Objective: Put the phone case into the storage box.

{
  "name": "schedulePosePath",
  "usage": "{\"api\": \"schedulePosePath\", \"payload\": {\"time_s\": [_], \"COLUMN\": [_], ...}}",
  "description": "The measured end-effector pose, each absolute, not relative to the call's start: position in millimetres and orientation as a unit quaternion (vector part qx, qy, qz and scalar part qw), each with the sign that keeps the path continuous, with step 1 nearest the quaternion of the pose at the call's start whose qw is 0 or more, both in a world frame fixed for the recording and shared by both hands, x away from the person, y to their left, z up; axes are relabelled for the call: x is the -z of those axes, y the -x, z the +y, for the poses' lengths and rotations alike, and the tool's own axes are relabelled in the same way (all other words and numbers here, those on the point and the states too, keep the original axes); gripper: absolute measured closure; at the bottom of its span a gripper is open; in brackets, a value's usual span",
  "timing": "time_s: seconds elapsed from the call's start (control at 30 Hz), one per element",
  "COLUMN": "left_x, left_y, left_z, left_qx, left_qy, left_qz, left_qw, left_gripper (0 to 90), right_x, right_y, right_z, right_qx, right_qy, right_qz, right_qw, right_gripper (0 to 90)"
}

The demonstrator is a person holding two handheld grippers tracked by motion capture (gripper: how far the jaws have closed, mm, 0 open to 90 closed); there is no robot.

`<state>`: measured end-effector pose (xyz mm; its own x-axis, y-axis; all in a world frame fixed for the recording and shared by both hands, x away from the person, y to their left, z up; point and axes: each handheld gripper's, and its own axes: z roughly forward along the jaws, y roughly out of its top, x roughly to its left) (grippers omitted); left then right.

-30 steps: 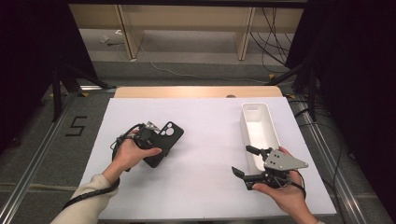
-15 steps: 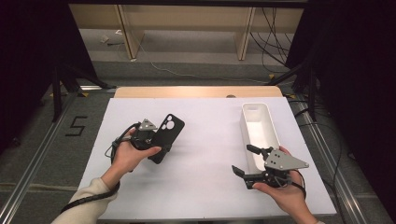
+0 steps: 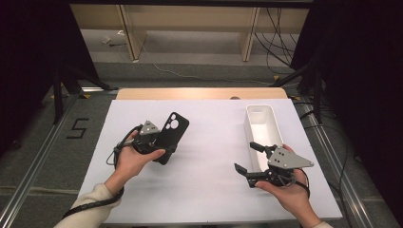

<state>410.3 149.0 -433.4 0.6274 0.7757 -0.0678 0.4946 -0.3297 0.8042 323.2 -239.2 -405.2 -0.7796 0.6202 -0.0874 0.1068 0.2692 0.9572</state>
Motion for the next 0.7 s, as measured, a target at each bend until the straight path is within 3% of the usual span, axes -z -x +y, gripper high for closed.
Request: {"api": "schedulePosePath", "payload": {"time_s": [0.7], "left_x": [432.1], "left_y": [-404.7], "left_z": [145.2], "left_qx": [-0.174], "left_qy": [-0.782], "left_qz": [0.401], "left_qw": [0.444], "left_gripper": [15.6], "right_x": [389.9], "right_y": [-348.0], "right_z": [-224.2], "right_qx": [-0.566], "right_qy": [-0.244], "right_qz": [0.75], "right_qw": [0.241], "right_gripper": [16.3]}}
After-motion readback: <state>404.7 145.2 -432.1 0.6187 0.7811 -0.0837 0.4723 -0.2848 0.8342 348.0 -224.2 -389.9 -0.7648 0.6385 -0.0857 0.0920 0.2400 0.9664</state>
